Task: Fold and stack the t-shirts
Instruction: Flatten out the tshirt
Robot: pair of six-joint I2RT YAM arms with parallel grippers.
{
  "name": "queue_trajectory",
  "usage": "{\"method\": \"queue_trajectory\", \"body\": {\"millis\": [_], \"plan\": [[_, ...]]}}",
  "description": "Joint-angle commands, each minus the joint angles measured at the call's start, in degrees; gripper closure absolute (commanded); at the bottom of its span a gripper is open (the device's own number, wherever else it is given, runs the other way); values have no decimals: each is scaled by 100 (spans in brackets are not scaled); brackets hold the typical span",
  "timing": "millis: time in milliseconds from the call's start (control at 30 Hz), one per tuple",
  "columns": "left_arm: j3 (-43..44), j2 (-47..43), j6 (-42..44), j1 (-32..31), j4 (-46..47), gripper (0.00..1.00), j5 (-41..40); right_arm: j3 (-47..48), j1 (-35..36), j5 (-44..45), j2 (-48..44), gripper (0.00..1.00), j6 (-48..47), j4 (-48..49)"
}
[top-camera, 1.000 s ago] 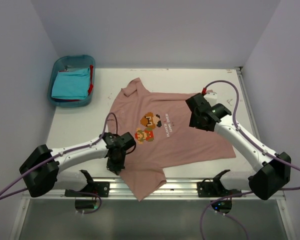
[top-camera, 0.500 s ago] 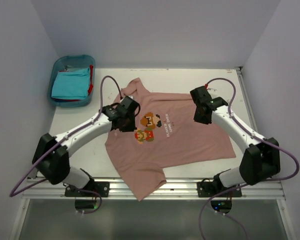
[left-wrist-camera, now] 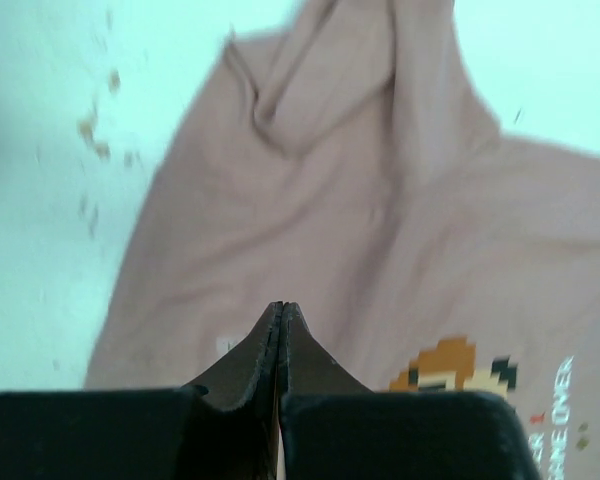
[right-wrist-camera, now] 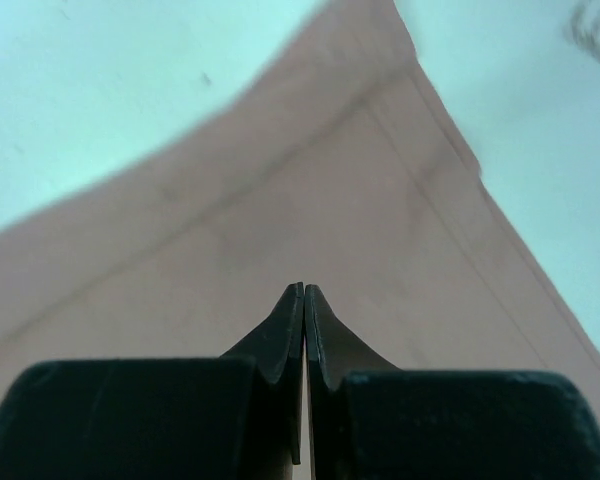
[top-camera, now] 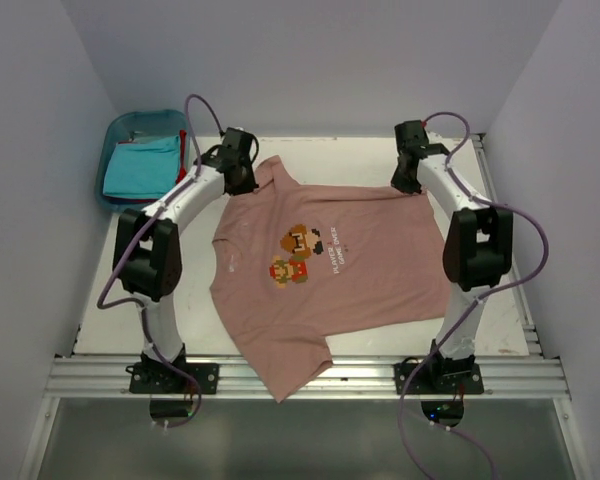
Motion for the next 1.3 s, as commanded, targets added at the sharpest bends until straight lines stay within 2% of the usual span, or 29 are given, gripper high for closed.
{"method": "queue_trajectory", "body": {"millis": [0, 33, 133, 333, 433, 567, 667, 867, 1267], "plan": [[983, 546, 409, 339, 329, 100, 231, 1032, -95, 168, 810, 100, -215, -115], [1160, 706, 478, 410, 285, 100, 380, 1453, -139, 151, 1038, 100, -223, -222], [1969, 1356, 619, 594, 13, 100, 803, 1781, -253, 63, 1567, 100, -171, -407], [2331, 1928, 1006, 718, 609, 100, 1647, 1422, -412, -289, 1594, 100, -118, -21], [2630, 2219, 875, 867, 487, 100, 1858, 1247, -412, -438, 1463, 100, -197, 128], [2516, 2307, 787, 920, 583, 78, 1833, 1053, -411, -596, 1295, 100, -276, 287], [2402, 2333, 787, 929, 672, 71, 1701, 886, -403, -711, 1164, 100, -320, 392], [2358, 2377, 796, 938, 584, 69, 1384, 526, -412, -755, 988, 100, -373, 550], [2463, 2702, 804, 938, 276, 70, 1568, 385, -412, -720, 970, 100, -338, 577]]}}
